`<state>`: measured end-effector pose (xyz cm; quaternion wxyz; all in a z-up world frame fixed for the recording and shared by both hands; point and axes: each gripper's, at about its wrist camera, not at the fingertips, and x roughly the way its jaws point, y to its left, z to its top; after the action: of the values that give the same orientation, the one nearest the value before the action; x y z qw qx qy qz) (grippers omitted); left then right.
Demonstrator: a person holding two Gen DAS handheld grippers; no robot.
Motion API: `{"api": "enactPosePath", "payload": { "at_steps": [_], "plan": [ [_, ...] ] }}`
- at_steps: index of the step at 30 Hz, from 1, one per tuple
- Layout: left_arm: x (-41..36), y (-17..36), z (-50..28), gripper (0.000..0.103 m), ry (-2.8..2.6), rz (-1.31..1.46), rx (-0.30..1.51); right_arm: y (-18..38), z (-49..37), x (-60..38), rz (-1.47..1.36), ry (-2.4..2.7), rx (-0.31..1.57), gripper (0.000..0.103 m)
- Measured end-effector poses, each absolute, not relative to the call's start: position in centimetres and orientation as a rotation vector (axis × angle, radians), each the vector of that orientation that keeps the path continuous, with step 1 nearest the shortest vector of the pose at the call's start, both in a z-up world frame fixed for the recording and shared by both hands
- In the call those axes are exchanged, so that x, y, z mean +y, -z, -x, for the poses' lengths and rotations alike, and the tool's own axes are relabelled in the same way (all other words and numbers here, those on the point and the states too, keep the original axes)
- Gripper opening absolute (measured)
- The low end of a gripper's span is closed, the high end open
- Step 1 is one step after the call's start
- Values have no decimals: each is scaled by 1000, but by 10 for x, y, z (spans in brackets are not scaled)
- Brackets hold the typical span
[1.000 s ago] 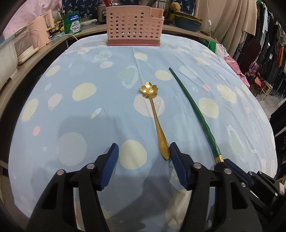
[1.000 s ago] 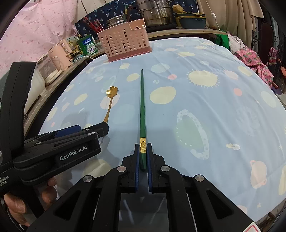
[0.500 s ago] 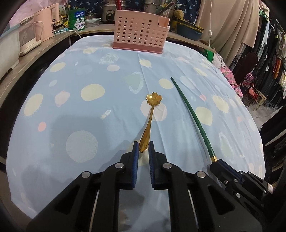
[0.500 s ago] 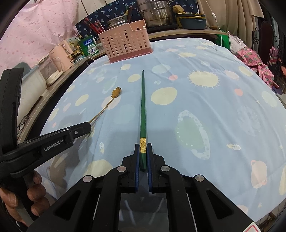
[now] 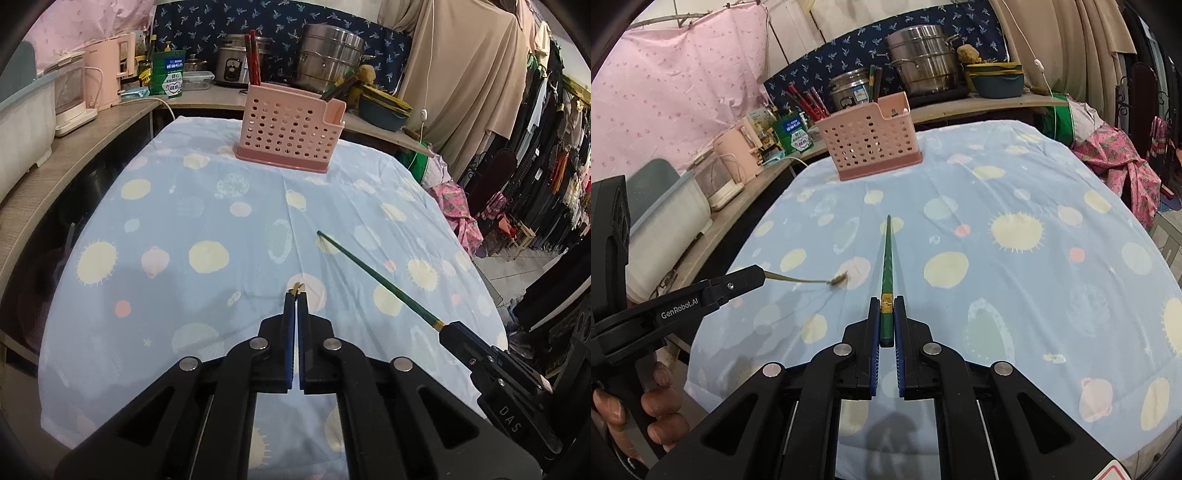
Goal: Organize utensils
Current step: 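Lift the gold spoon with the left tool while the right tool lifts the green chopstick toward the holder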
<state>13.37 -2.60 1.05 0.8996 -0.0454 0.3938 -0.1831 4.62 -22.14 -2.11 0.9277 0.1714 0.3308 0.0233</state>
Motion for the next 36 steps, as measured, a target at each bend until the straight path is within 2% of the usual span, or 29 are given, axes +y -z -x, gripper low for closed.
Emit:
{"api": "enactPosePath", "payload": {
  "at_steps": [20, 36],
  "plan": [
    [-22, -88, -182, 0, 392, 108, 664, -72, -93, -257, -383, -61, 455, 7],
    [-38, -172, -273, 0, 424, 146, 512, -154, -189, -288, -440, -56, 224, 7]
  ]
}}
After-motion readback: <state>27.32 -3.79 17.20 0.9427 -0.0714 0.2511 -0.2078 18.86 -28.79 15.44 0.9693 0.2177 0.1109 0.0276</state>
